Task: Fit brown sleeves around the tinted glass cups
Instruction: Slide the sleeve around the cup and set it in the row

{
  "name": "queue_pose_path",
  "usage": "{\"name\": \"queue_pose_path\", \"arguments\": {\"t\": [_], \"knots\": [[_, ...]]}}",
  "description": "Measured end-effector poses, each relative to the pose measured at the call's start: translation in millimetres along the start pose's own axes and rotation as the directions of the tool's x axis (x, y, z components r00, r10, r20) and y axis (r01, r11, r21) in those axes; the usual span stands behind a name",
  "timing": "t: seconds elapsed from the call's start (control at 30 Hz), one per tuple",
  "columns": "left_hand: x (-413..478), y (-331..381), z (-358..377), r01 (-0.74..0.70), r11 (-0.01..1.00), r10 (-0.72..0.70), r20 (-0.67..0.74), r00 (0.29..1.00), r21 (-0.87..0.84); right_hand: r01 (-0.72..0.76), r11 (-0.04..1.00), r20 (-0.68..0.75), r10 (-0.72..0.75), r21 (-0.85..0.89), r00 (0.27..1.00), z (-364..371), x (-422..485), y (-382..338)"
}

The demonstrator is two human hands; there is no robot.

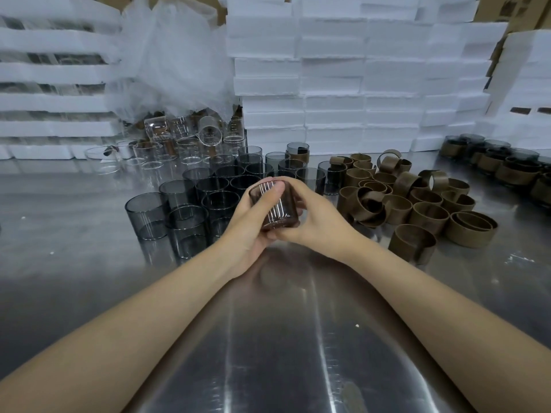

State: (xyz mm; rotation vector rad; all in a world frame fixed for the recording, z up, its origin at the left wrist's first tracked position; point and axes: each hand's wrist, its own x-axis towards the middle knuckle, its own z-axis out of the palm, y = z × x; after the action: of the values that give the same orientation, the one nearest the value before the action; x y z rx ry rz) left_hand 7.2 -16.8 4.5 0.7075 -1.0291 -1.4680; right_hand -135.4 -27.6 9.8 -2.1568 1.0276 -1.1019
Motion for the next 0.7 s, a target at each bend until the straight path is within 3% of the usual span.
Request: {"name": "queue_pose_path", "arguments": {"t": [0.23,0.4,0.5,0.57,0.7], "knots": [[6,-3,0,-0.066,0.998,0.066,-0.049,0.997,0.014,0.087,0.993,-0.049,-0.091,-0.077,0.995,-3,1,-2],[4,-6,1,-0.163,0.963,0.192,-0.125,0.973,0.213,0.156,0.919,-0.051,-0.186,-0.363,0.981,-9,3,0],[-2,-7,-1,-0.209,0.840,0.260,-0.033,0.965,0.501,0.041,0.899,0.004,-0.044,-0.437,0.999,-13,4,1],[-3,-10,-1,-0.209,0.763,0.202,0.081,0.976,0.611,-0.011,0.899,0.060,0.041,-0.439,0.997,-20,4,2],[-4,-6,3,-0.189,0.818,0.147,0.119,0.982,0.543,-0.062,0.913,0.154,0.134,-0.404,0.979,-32,5,-2]]}}
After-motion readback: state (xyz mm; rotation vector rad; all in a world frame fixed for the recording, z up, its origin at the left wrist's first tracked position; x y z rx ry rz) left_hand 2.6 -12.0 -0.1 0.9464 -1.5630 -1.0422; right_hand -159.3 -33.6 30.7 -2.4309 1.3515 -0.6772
